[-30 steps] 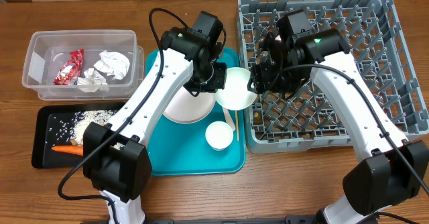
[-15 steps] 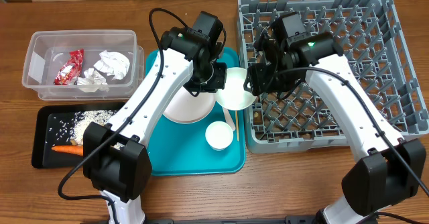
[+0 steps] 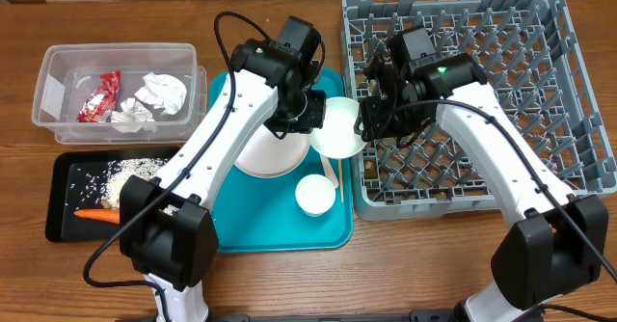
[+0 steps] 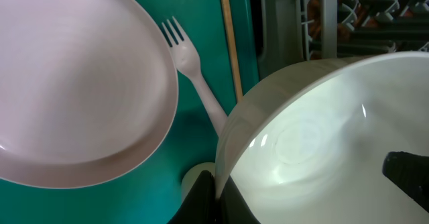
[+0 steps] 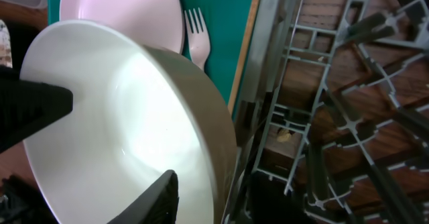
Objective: Sort waste into correct bins and load items into the dishwasher
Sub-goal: 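Release the left gripper and carry the white bowl toward the rack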
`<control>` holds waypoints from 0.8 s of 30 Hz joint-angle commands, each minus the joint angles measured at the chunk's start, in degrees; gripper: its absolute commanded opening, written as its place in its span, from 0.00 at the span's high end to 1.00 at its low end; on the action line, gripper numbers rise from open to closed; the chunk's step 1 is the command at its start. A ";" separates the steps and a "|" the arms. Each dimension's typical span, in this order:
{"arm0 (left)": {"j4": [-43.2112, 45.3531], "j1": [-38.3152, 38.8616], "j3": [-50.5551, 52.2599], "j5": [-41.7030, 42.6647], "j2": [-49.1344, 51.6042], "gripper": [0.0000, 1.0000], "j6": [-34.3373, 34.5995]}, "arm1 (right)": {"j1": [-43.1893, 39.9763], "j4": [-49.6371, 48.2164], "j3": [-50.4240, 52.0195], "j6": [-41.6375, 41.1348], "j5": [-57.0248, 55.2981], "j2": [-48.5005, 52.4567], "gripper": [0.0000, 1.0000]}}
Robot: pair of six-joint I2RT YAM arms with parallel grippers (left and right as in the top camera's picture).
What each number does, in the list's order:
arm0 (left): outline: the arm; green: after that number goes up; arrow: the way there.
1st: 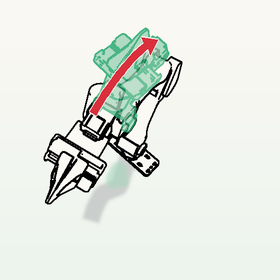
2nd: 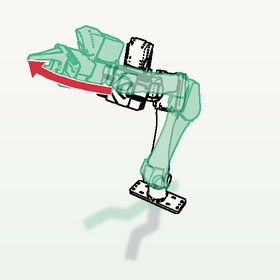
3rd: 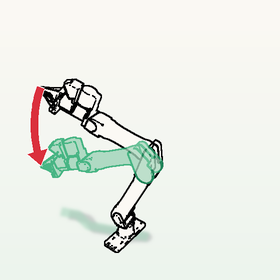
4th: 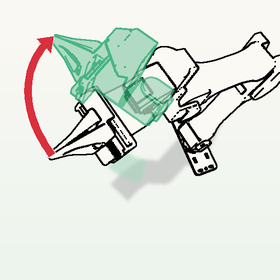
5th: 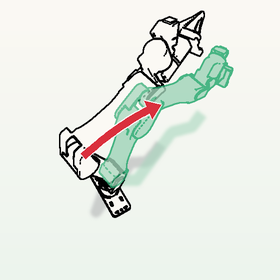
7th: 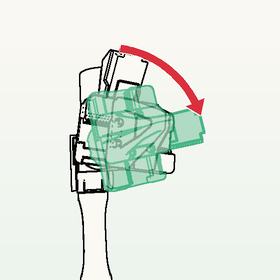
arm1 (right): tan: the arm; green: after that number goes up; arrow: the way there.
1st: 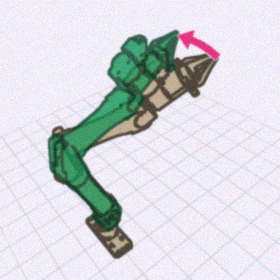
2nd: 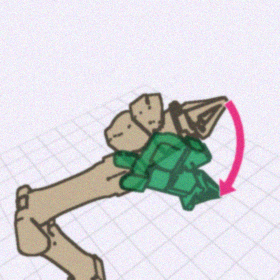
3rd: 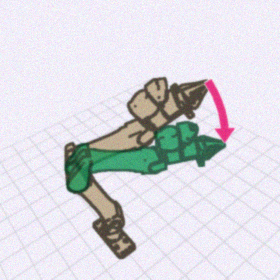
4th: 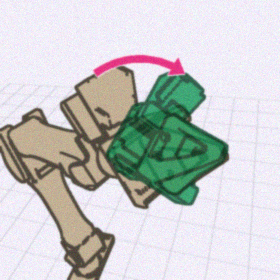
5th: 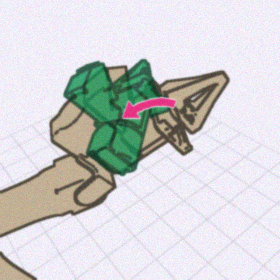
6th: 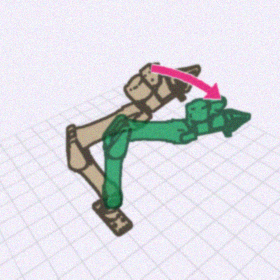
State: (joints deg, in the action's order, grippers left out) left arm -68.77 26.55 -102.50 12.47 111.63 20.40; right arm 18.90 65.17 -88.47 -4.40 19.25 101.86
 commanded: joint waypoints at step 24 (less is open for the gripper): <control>0.02 0.09 -1.22 0.74 0.22 0.67 -1.42 | 0.13 -1.81 0.13 -0.35 0.28 0.07 0.96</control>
State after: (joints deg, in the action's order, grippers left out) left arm -68.77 26.65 -102.67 13.43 111.63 19.94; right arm 18.90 63.75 -88.42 -5.26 18.09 102.39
